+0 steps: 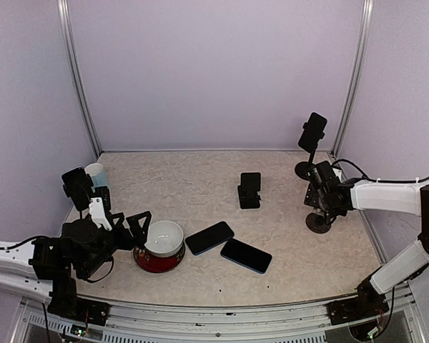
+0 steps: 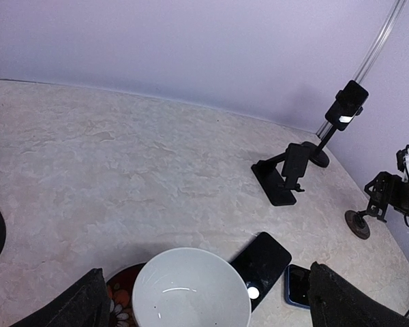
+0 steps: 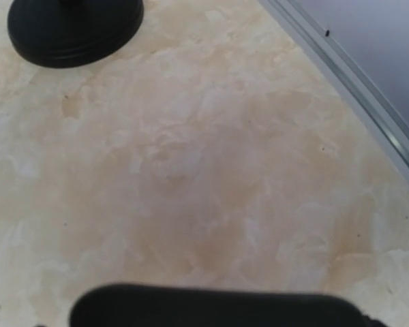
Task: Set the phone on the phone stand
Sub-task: Pick up the phone stand at the center of the board.
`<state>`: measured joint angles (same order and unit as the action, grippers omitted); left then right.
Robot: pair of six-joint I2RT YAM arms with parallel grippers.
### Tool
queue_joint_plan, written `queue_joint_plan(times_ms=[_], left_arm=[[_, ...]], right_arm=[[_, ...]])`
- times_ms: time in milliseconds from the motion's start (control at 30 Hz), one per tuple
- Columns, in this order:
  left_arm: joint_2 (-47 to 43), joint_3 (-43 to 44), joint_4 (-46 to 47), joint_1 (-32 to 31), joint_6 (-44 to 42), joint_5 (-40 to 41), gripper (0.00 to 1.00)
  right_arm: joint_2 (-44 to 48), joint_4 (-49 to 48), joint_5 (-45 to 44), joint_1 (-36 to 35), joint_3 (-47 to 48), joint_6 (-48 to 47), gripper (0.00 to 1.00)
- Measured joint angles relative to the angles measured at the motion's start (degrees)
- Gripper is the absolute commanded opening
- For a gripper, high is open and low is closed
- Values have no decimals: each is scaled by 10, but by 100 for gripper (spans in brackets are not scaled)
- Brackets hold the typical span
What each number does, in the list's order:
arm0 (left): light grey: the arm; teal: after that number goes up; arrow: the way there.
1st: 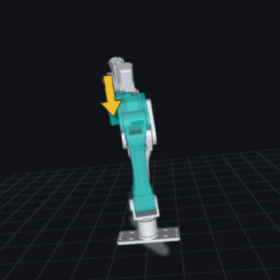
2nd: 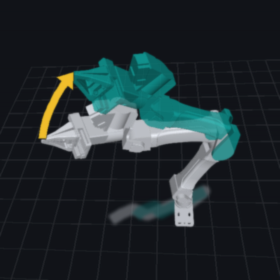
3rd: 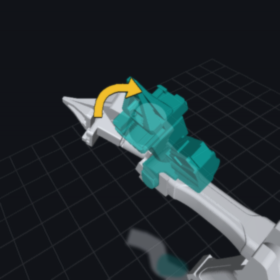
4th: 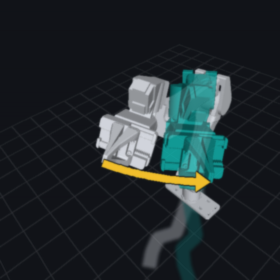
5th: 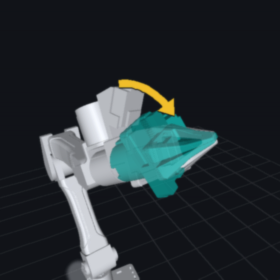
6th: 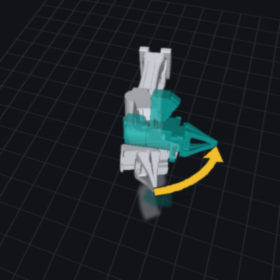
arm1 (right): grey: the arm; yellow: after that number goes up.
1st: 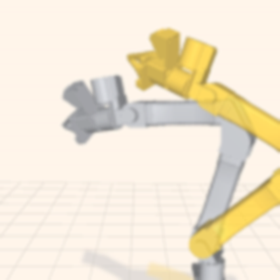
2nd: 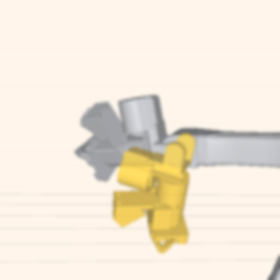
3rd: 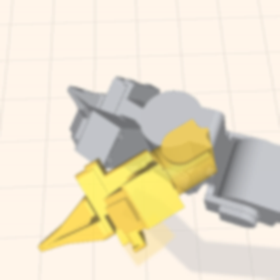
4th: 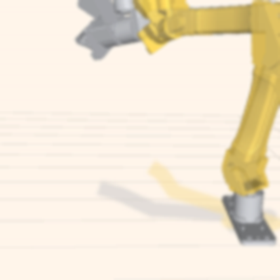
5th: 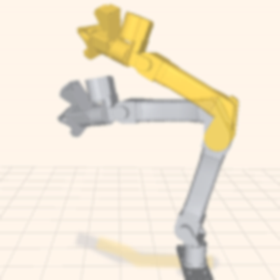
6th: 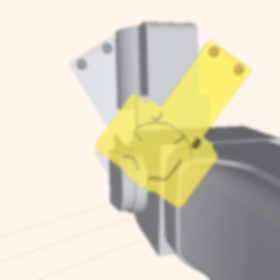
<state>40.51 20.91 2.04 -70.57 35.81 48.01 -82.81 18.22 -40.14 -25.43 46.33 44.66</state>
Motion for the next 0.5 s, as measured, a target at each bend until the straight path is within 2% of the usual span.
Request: queue_joint_plan(times_ms=[233,500], left_arm=[[17,0,2,0,2,-1,99],[34,0,15,0,2,-2,99]], right_arm=[[-2,-10,0,0,-7,-2,77],[17,-27,8,0,-27,-16,68]])
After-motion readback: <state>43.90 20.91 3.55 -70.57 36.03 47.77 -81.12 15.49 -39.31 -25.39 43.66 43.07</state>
